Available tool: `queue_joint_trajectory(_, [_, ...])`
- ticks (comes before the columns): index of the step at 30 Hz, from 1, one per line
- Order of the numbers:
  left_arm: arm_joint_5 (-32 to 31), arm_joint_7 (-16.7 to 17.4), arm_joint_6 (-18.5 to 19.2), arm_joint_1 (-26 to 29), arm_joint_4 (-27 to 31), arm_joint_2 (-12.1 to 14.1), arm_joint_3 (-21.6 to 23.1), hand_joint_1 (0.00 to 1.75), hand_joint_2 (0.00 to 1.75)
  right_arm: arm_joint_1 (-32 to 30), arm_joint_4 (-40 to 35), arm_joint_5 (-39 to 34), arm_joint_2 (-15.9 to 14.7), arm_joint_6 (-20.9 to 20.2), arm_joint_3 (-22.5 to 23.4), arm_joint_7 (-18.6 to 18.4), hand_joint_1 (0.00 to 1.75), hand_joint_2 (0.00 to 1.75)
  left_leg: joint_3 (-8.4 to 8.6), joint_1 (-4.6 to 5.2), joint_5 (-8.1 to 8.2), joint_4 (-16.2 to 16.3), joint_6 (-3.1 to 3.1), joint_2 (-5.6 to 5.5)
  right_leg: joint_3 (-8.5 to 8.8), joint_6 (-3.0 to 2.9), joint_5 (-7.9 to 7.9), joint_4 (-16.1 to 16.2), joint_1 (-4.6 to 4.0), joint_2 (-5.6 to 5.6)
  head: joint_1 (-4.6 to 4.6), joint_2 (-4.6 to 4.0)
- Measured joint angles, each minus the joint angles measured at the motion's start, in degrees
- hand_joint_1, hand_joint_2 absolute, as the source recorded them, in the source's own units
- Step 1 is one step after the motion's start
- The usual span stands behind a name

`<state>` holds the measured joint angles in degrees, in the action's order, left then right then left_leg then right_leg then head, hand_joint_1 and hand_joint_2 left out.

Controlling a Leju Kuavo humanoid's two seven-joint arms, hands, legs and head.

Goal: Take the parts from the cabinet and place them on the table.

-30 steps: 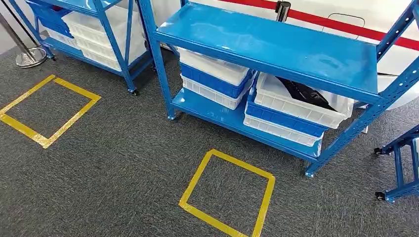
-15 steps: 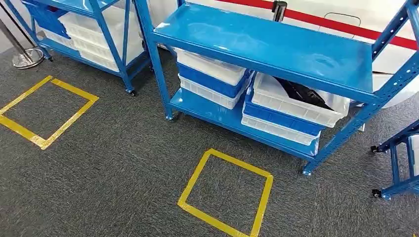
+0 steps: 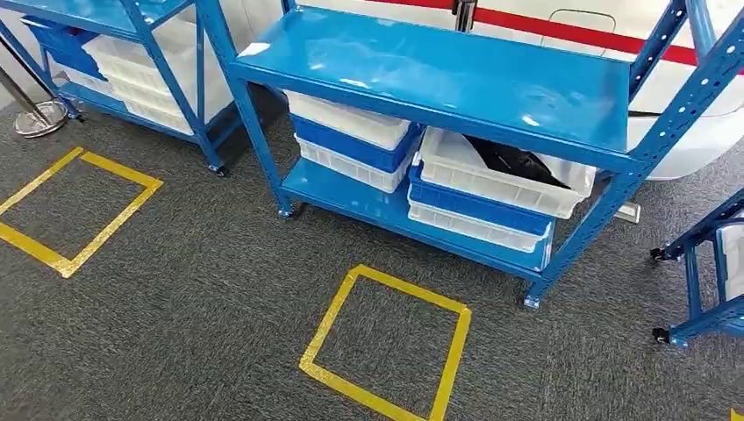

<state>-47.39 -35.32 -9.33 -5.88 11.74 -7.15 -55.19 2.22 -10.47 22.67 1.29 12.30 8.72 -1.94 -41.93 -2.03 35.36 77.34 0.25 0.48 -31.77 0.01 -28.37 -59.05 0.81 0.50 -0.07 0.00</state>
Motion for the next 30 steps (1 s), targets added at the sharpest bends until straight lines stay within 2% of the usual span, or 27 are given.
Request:
queue_joint_trajectory(1, [0.0,0.0,0.0,0.0,0.0,0.0,0.0,0.00,0.00,-0.1,0.0,0.0,0.0,0.0,0.0,0.0,0.00,0.00,0.12,0.48,-1.75,-1.4,0.80,-0.04,0.24,-0.20,-0.13,0.0,-0.34,0.11,0.02,-0.02])
queue_joint_trajectory(2, [0.0,0.0,0.0,0.1,0.0,0.0,0.0,0.00,0.00,-0.1,0.0,0.0,0.0,0.0,0.0,0.0,0.00,0.00,1.45,1.15,-4.45,-5.1,1.84,-0.17,0.50,-0.45,-0.30,0.0,-0.73,0.24,-0.02,0.00])
queue_joint_trajectory(3, [0.0,0.0,0.0,0.0,0.0,0.0,0.0,0.00,0.00,0.0,0.0,0.0,0.0,0.0,0.0,0.0,0.00,0.00,3.55,1.84,-7.17,-10.0,3.04,-0.42,0.71,-0.55,-0.37,0.1,-0.98,0.29,0.04,0.00])
queue_joint_trajectory(4, [0.0,0.0,0.0,0.0,0.0,0.0,0.0,0.00,0.00,0.0,0.0,0.0,0.0,0.0,0.0,0.0,0.00,0.00,5.73,2.75,-9.21,-14.8,4.33,-0.79,0.90,-0.69,-0.47,0.1,-1.05,0.39,0.02,0.00])
queue_joint_trajectory(5, [0.1,0.0,0.0,0.0,0.0,0.2,0.0,0.00,0.00,0.0,0.0,0.0,0.5,0.0,0.0,0.0,0.00,0.00,6.69,3.35,-9.03,-16.8,5.29,-0.93,0.94,-0.61,-0.68,0.0,-1.45,0.49,0.24,0.00])
queue_joint_trajectory(6, [0.1,0.0,0.0,-0.1,0.0,0.2,0.0,0.00,0.00,0.0,0.0,0.1,0.5,0.0,0.0,0.0,0.00,0.00,6.75,3.60,-8.93,-17.3,5.13,-0.36,0.96,-0.44,-0.82,0.1,-1.42,0.59,0.06,0.00])
queue_joint_trajectory(8, [0.4,0.0,0.0,-0.1,0.0,0.2,0.0,0.00,0.00,0.0,0.0,0.2,0.5,0.0,0.0,0.0,0.00,0.00,6.89,3.77,-8.79,-17.5,5.17,-0.44,0.73,-0.13,-1.00,0.4,-1.20,0.58,0.00,-0.02])
queue_joint_trajectory(9, [0.5,0.0,0.0,-0.1,0.0,0.1,0.0,0.00,0.00,0.1,0.0,0.2,0.5,0.0,0.0,0.0,0.00,0.00,7.76,3.48,-8.89,-18.7,5.17,-0.53,1.14,0.14,-1.16,0.8,-1.74,0.56,-0.04,0.00])
queue_joint_trajectory(10, [0.5,0.0,0.0,0.0,0.0,-0.2,0.0,0.00,0.00,0.0,-0.1,0.3,0.2,0.0,0.0,0.0,0.00,0.00,9.03,2.87,-9.85,-20.2,4.33,-0.34,1.61,0.24,-1.35,0.1,-1.67,0.06,-0.04,0.00])
queue_joint_trajectory(11, [0.5,0.0,0.0,-0.1,0.0,-0.1,0.0,0.00,0.00,0.1,-0.1,0.3,0.3,0.0,0.0,0.1,0.00,0.00,9.77,2.69,-9.82,-21.2,4.66,-0.30,0.67,0.38,-2.37,-1.9,-1.69,0.04,0.15,-0.02])
queue_joint_trajectory(13, [0.5,0.0,0.0,-0.2,0.0,-0.1,0.0,0.00,0.00,0.1,-0.1,0.3,0.2,0.0,0.0,0.1,0.00,0.00,10.08,2.61,-9.78,-21.3,4.75,-0.10,-3.98,0.38,-5.84,-10.2,-1.04,0.06,0.24,0.00])
queue_joint_trajectory(14, [0.5,0.0,0.0,-0.1,0.0,-0.2,0.0,0.00,0.00,0.0,-0.1,0.3,0.0,0.0,0.0,0.1,0.00,0.00,10.20,2.61,-9.56,-21.3,4.56,-0.06,-6.20,0.72,-6.92,-13.8,-0.62,0.05,0.22,0.00])
queue_joint_trajectory(15, [0.5,0.0,0.0,-0.1,0.0,-0.2,0.0,0.00,0.00,0.0,-0.1,0.3,0.0,0.0,0.0,0.1,0.00,0.00,10.37,2.49,-9.31,-21.2,4.35,-0.08,-7.68,1.40,-6.96,-15.7,-0.18,0.04,0.20,0.00])
queue_joint_trajectory(16, [0.5,0.0,0.0,-0.1,0.0,-0.2,0.0,0.00,0.00,-0.2,-0.1,0.3,0.0,0.0,0.0,0.1,0.00,0.00,10.66,2.29,-9.04,-21.2,4.01,-0.12,-7.56,2.31,-5.86,-14.6,0.23,0.01,0.26,-0.02])
queue_joint_trajectory(17, [0.5,0.0,0.0,0.0,0.0,-0.3,0.0,0.00,0.00,-0.3,-0.1,0.3,0.0,0.0,0.0,0.1,0.00,0.00,11.04,1.99,-8.69,-21.1,3.55,-0.21,-6.19,3.50,-3.69,-11.0,0.78,-0.09,0.22,0.00])
queue_joint_trajectory(18, [0.5,0.0,0.0,0.0,0.0,-0.3,0.0,0.00,0.00,-0.3,-0.1,0.3,-0.1,0.0,0.0,0.1,0.00,0.00,11.46,1.69,-8.24,-20.8,3.02,-0.22,-3.91,4.65,-1.08,-5.7,1.27,-0.27,0.26,0.00])
queue_joint_trajectory(19, [0.5,0.0,0.0,0.0,0.0,-0.3,0.0,0.00,0.00,-0.3,-0.1,0.3,-0.1,0.0,0.0,0.1,0.00,0.00,11.72,1.53,-7.69,-20.4,2.45,-0.19,-1.76,5.51,1.10,-0.7,1.82,-0.70,0.24,0.00])
queue_joint_trajectory(20, [0.5,0.0,0.0,0.0,0.0,-0.2,-0.1,0.00,0.00,-0.3,0.0,0.3,0.2,0.0,0.0,0.1,0.00,0.00,11.69,1.81,-7.01,-19.9,1.78,-0.11,-1.38,5.15,1.19,0.1,1.56,-1.19,0.44,0.00])
queue_joint_trajectory(21, [0.5,0.1,0.0,-0.1,0.0,-0.2,-0.1,0.00,0.00,-0.3,0.0,0.3,0.0,0.0,0.0,0.2,0.00,0.00,11.73,1.83,-6.39,-19.5,1.35,-0.04,-0.69,4.03,1.21,0.7,1.29,-0.64,0.40,0.00])
queue_joint_trajectory(22, [0.5,0.0,-0.1,-0.2,0.0,-0.2,-0.1,0.00,0.00,-0.2,0.0,0.4,0.0,0.0,0.0,0.2,0.00,0.00,11.89,1.84,-6.39,-19.6,1.06,-0.02,-0.79,2.89,0.92,0.4,1.02,-0.63,0.20,0.00])
queue_joint_trajectory(24, [0.5,0.0,-0.2,-0.1,0.0,-0.3,-0.1,0.00,0.00,-0.2,0.0,0.5,-0.1,0.0,0.0,0.2,0.00,0.00,12.12,1.44,-6.10,-19.7,0.68,0.05,-0.58,1.93,0.75,0.5,1.01,-0.54,0.28,-0.02])
queue_joint_trajectory(25, [0.5,0.0,-0.2,-0.2,0.0,-0.3,-0.1,0.00,0.00,-0.1,0.0,0.5,-0.1,0.0,0.0,0.2,0.00,0.00,12.20,1.03,-5.59,-19.3,0.27,0.03,-0.19,1.46,0.70,0.6,1.45,-0.37,0.24,0.00])
queue_joint_trajectory(26, [0.5,0.0,-0.2,-0.2,0.0,-0.3,-0.1,0.00,0.00,-0.1,0.0,0.6,-0.1,0.0,0.0,0.2,0.00,0.00,11.45,0.94,-4.69,-17.4,0.07,-0.06,0.01,1.13,0.49,0.6,1.34,-0.33,0.17,0.00])
queue_joint_trajectory(27, [0.5,0.0,-0.2,-0.2,0.0,-0.3,0.0,0.00,0.00,-0.1,0.0,0.7,-0.2,0.0,0.0,0.2,0.00,0.00,9.51,0.93,-3.00,-13.8,-0.10,-0.07,0.22,0.73,0.23,0.6,1.27,-0.34,0.02,0.00])
queue_joint_trajectory(29, [0.5,0.0,-0.3,-0.1,0.0,-0.3,-0.1,0.00,0.00,0.0,0.0,0.9,-0.1,-0.1,0.0,0.2,0.00,0.00,3.70,0.89,0.37,-4.0,-0.45,-0.08,0.64,0.11,-0.22,0.6,1.01,-0.34,0.07,-0.02])
queue_joint_trajectory(30, [0.5,0.0,-0.3,0.0,0.0,-0.3,-0.2,0.00,0.00,0.0,0.0,0.9,-0.1,-0.1,0.0,0.2,0.00,0.00,1.54,0.87,0.46,-1.2,-0.49,-0.08,0.93,-0.13,-0.44,0.6,0.93,-0.32,0.04,0.00])
